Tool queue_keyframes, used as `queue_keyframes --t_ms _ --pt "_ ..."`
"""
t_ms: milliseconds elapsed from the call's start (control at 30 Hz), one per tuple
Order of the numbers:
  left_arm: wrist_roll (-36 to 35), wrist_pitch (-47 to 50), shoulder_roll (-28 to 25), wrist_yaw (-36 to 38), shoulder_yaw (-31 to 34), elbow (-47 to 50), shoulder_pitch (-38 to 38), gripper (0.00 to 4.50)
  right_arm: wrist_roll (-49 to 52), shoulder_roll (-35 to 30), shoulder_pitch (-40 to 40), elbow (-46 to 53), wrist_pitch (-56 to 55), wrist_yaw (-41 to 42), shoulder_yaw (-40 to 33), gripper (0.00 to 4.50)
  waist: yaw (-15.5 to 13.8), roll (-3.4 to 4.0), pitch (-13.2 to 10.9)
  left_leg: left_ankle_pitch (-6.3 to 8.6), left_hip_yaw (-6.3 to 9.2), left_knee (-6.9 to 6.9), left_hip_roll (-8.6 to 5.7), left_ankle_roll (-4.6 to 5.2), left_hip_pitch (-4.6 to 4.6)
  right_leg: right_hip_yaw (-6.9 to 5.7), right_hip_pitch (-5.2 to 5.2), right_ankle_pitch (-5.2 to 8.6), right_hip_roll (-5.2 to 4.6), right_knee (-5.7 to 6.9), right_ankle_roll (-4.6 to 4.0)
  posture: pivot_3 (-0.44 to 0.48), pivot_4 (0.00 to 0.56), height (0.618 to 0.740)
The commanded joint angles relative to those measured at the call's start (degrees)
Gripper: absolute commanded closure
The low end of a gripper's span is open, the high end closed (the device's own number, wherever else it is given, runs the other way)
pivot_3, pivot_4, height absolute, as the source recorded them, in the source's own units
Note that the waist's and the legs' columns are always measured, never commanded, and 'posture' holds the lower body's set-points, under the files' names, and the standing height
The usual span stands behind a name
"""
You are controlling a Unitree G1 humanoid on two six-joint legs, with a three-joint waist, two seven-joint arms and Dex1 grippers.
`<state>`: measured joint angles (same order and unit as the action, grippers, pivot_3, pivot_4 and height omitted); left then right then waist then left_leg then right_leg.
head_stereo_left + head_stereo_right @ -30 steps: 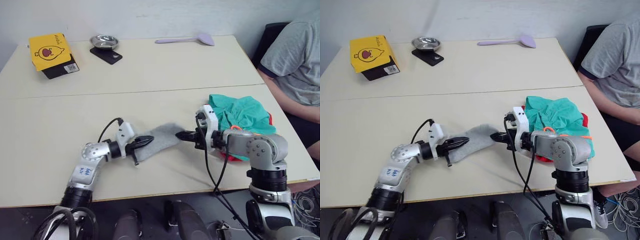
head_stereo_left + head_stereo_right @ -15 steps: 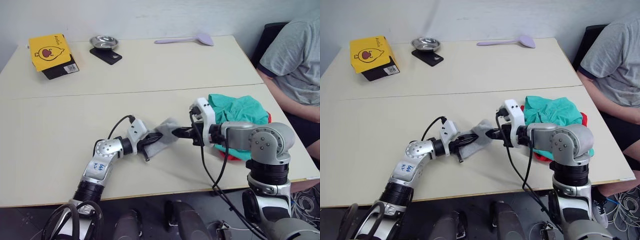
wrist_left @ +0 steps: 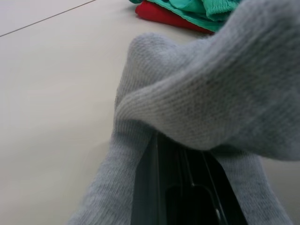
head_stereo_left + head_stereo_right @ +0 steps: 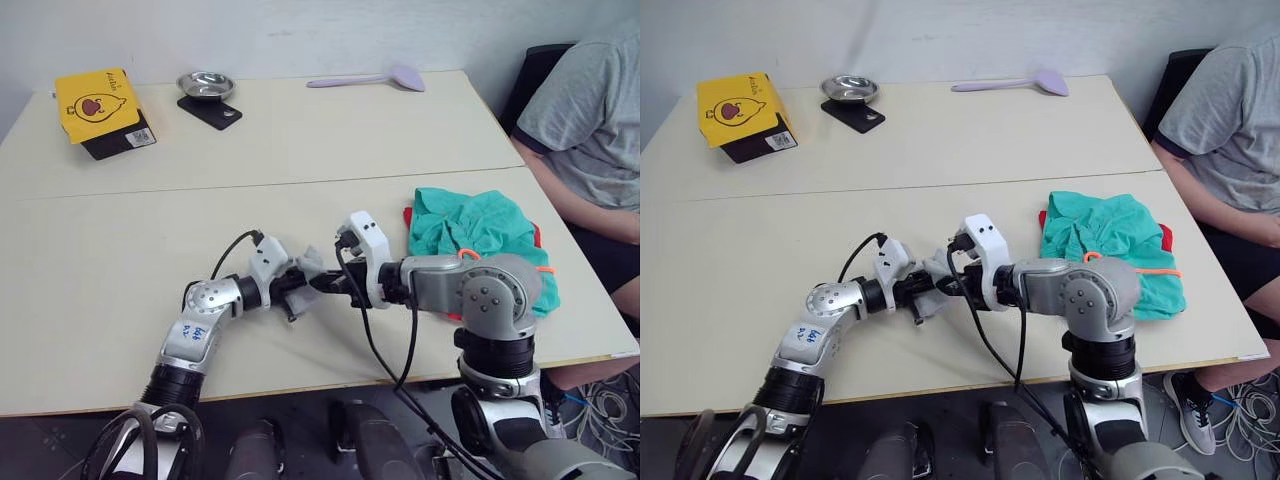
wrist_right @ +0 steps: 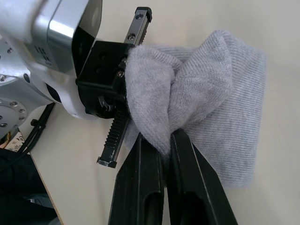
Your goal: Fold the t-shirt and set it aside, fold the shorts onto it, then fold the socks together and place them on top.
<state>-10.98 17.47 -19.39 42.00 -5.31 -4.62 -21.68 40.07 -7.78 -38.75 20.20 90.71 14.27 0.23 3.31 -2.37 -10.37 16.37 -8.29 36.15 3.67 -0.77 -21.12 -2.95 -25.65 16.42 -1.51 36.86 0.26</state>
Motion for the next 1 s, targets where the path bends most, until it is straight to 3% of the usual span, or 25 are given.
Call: queue_keyframes --t_ms 33,300,500,700,800,1000 --pt "-0.6 1.2 -1.7 0.0 1.4 0.3 1.8 4.50 -1.1 0.8 1.0 0.3 -3.3 0.3 1.8 4.48 0.0 0.00 0.0 0.00 0.00 0.00 0.00 0.00 0.00 0.00 0.00 0.00 0.00 0.00 0.00 0.000 0.150 0.740" --pt "-6.7 2.7 -6.8 6.5 4.9 3.3 3.4 4.50 -5.6 0.7 4.2 -5.2 -12.7 1.3 4.3 4.48 0.1 0.00 0.0 0.00 -0.01 -0.02 0.00 -0.02 -0.03 0.00 -0.03 0.01 0.00 -0.01 -0.01 0.000 0.150 0.740" --pt "-11.0 7.2 -15.6 11.7 9.7 5.5 5.2 4.50 -7.0 -0.1 5.3 -4.3 -16.7 2.9 7.3 4.48 0.2 0.01 0.0 0.01 0.00 -0.07 0.02 -0.05 -0.03 -0.01 -0.06 0.04 0.01 -0.03 -0.07 0.000 0.150 0.740" --pt "-10.7 6.7 -15.6 10.5 10.3 4.6 5.3 4.50 -6.0 2.1 4.2 -4.6 -16.5 3.6 6.9 4.48 -0.1 0.01 0.0 0.05 0.00 -0.05 -0.01 0.01 -0.10 -0.02 -0.05 0.04 -0.06 -0.11 -0.07 0.000 0.150 0.740" --pt "-10.1 5.6 -13.8 9.2 9.7 5.0 5.1 4.50 -7.1 0.3 3.8 -5.4 -17.5 5.5 9.6 3.76 0.0 0.01 0.0 0.07 -0.01 -0.08 -0.01 -0.03 -0.10 -0.02 -0.06 0.04 -0.05 -0.15 -0.08 0.000 0.150 0.740" --pt "-9.4 4.8 -12.4 8.2 8.7 4.9 5.2 4.50 -8.0 -5.5 2.4 -5.1 -23.1 13.2 14.3 1.76 0.0 0.01 0.0 0.11 -0.01 -0.09 0.00 -0.03 -0.10 -0.03 -0.06 0.05 -0.03 -0.23 -0.09 0.000 0.150 0.740"
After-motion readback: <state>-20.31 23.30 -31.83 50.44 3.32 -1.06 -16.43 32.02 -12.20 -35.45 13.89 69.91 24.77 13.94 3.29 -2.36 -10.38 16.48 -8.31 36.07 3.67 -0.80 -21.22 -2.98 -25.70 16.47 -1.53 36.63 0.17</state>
